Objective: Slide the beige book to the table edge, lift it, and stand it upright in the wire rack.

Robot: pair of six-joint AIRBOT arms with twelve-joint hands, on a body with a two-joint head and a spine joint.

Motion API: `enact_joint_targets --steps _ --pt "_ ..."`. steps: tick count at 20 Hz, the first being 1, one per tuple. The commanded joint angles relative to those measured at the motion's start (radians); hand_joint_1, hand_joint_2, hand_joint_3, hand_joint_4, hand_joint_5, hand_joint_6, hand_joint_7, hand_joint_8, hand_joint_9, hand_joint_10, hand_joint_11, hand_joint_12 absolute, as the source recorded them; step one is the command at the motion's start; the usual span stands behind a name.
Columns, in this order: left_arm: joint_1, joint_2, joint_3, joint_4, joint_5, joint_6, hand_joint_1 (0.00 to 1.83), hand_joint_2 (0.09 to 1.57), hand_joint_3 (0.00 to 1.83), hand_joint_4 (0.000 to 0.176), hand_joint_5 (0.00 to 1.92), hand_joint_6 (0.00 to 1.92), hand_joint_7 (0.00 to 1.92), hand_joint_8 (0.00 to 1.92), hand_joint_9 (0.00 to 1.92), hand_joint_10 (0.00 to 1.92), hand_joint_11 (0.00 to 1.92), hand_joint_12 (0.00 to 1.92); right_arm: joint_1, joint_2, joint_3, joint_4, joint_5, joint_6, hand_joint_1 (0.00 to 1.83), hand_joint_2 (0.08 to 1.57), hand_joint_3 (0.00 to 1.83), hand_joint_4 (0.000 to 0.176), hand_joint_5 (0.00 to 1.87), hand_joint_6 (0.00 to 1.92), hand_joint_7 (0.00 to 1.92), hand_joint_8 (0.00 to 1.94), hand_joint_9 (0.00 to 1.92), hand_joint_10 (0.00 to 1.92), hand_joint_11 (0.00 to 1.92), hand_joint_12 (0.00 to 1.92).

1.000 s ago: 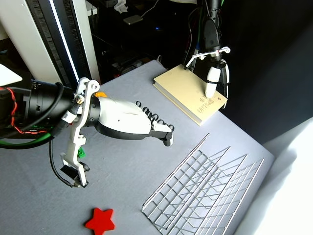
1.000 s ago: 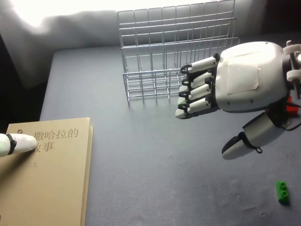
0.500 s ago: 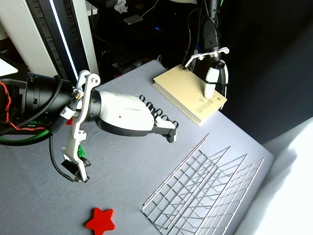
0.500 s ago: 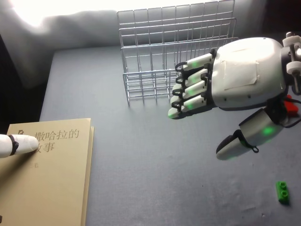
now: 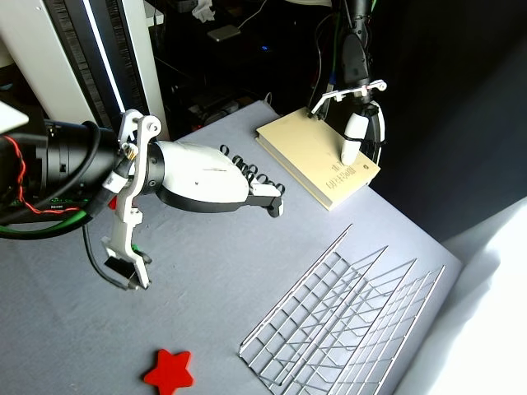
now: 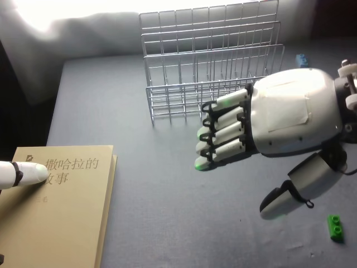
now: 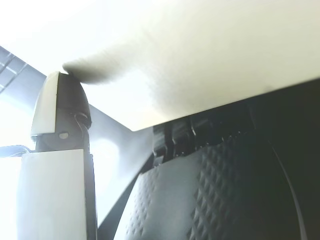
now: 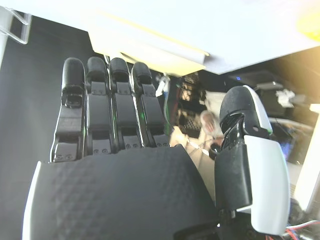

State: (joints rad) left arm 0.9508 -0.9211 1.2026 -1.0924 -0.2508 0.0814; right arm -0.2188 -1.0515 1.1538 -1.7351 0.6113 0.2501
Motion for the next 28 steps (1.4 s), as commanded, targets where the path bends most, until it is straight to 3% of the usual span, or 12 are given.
enact_joint_targets --steps 1,6,7,8,9,10,11,15,20,23,26,28 --pt "-0.008 0.005 0.003 0.005 -0.058 0.004 1.21 1.18 0.00 0.000 0.58 0.01 0.51 0.01 0.55 0.03 0.21 1.07 0.004 0.006 -0.010 0.075 0.020 -0.004 0.12 1.12 0.00 0.000 0.32 0.00 0.32 0.00 0.32 0.01 0.00 0.88" --pt "-0.010 0.006 0.003 0.005 -0.058 0.008 1.29 1.20 0.00 0.000 0.66 0.01 0.72 0.03 0.74 0.07 0.39 1.09 -0.010 0.008 -0.019 0.094 0.024 -0.002 0.11 1.12 0.00 0.000 0.29 0.00 0.29 0.00 0.29 0.00 0.00 0.82" --pt "-0.011 0.007 0.003 0.005 -0.058 0.008 1.19 1.27 0.00 0.000 0.66 1.14 0.78 1.04 0.83 0.11 0.46 1.10 -0.015 0.009 -0.019 0.108 0.026 -0.002 0.12 1.11 0.00 0.000 0.30 0.00 0.31 0.00 0.30 0.01 0.00 0.86" --pt "-0.013 0.009 0.003 0.005 -0.058 0.008 1.14 1.30 0.00 0.000 0.58 1.48 0.73 1.36 0.83 0.12 0.46 1.14 -0.020 0.010 -0.019 0.118 0.030 -0.002 0.12 1.12 0.00 0.000 0.30 0.00 0.30 0.00 0.30 0.00 0.00 0.86" --pt "-0.015 0.012 0.003 0.005 -0.061 0.008 1.30 1.25 0.00 0.000 0.60 1.41 0.74 1.37 0.75 1.21 0.58 1.17 -0.024 0.011 -0.020 0.124 0.037 -0.002 0.11 1.12 0.00 0.000 0.29 0.00 0.29 0.00 0.29 0.00 0.00 0.85" --pt "-0.017 0.013 0.003 0.005 -0.062 0.008 1.33 1.25 0.00 0.000 0.60 1.39 0.73 1.39 0.72 1.45 0.61 1.20 -0.028 0.012 -0.021 0.127 0.042 -0.002 0.11 1.12 0.00 0.000 0.29 0.00 0.29 0.00 0.29 0.00 0.00 0.85" --pt "-0.019 0.016 0.003 0.005 -0.062 0.008 1.45 1.23 0.00 0.000 0.60 1.28 0.71 1.39 0.71 1.43 0.69 1.60 -0.035 0.013 -0.023 0.132 0.051 -0.002 0.12 1.12 0.00 0.000 0.29 0.00 0.30 0.00 0.29 0.00 0.00 0.85" --pt "-0.027 0.030 -0.003 0.004 -0.063 0.007 1.48 1.20 0.00 0.000 0.65 1.18 0.65 1.50 0.71 1.46 0.86 1.50 -0.059 0.042 -0.036 0.180 0.071 -0.002 0.16 1.11 0.00 0.000 0.33 0.00 0.33 0.00 0.34 0.00 0.00 0.94" --pt "-0.044 0.072 -0.036 0.004 -0.126 0.002 1.49 1.15 0.00 0.000 0.86 1.08 0.73 1.25 0.77 1.35 0.91 1.44 -0.078 0.129 -0.072 0.180 0.050 0.003 0.15 1.12 0.00 0.000 0.31 0.00 0.31 0.00 0.31 0.00 0.00 0.93" --pt "-0.051 0.104 -0.061 0.004 -0.178 -0.003 1.47 1.23 0.00 0.000 0.74 1.27 0.55 1.41 0.61 1.50 0.75 1.60 -0.097 0.182 -0.075 0.180 0.064 0.017 0.12 1.12 0.00 0.000 0.30 0.00 0.29 0.00 0.29 0.00 0.00 0.90" --pt "-0.060 0.127 -0.078 0.008 -0.263 -0.023 1.47 1.25 0.00 0.000 0.70 1.32 0.53 1.42 0.58 1.52 0.70 1.68 -0.118 0.218 -0.075 0.180 0.071 0.027 0.14 1.12 0.00 0.000 0.33 0.00 0.32 0.00 0.32 0.00 0.00 0.94" --pt "-0.068 0.141 -0.084 0.032 -0.341 -0.066 1.47 1.24 0.00 0.000 0.70 1.31 0.53 1.42 0.59 1.52 0.75 1.60 -0.137 0.240 -0.075 0.182 0.074 0.036 0.14 1.12 0.00 0.000 0.32 0.00 0.31 0.00 0.32 0.00 0.01 0.95"
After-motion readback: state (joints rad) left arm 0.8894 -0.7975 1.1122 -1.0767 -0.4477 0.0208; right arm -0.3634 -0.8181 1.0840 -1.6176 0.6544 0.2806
